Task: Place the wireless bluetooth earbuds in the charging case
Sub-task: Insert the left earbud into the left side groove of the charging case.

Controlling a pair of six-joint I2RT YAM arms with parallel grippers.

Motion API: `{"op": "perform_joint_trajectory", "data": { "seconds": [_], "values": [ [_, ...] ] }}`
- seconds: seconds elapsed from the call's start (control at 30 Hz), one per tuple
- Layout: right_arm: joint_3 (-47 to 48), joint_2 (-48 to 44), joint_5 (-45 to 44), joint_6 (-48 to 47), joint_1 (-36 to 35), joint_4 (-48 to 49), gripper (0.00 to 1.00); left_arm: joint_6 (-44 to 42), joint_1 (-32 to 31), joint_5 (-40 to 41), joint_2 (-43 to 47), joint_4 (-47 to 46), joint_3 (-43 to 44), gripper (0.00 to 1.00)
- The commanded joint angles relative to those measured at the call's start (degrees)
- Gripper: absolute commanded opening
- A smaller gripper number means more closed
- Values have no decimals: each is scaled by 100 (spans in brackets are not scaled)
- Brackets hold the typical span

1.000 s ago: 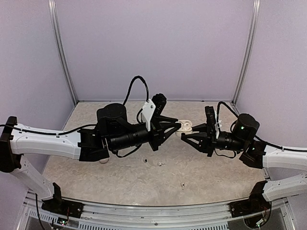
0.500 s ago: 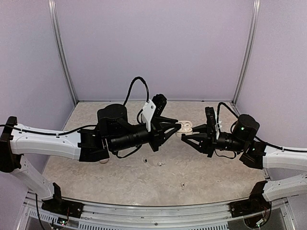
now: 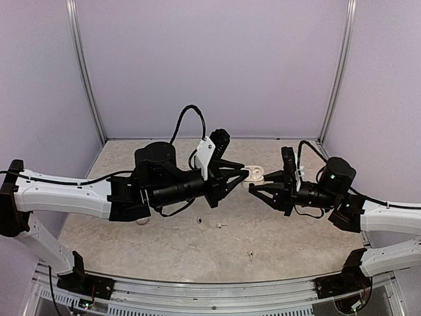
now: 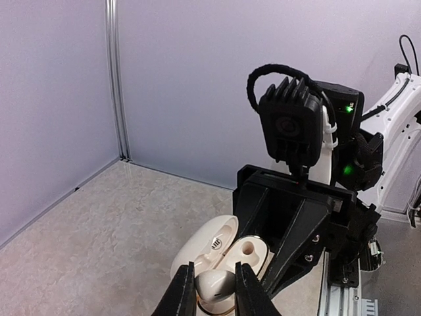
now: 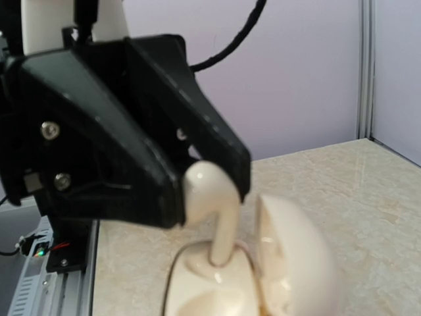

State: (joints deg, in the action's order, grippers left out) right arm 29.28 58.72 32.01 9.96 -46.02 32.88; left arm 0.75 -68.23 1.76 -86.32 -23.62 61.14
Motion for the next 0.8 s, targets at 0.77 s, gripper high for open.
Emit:
{"op": "perform_joint_trajectory", "data": {
  "seconds": [0.77],
  "values": [
    [-21,-71,-31,-63,-47,516,0,-262,-10,-457,274,422,-260,57]
  ]
}}
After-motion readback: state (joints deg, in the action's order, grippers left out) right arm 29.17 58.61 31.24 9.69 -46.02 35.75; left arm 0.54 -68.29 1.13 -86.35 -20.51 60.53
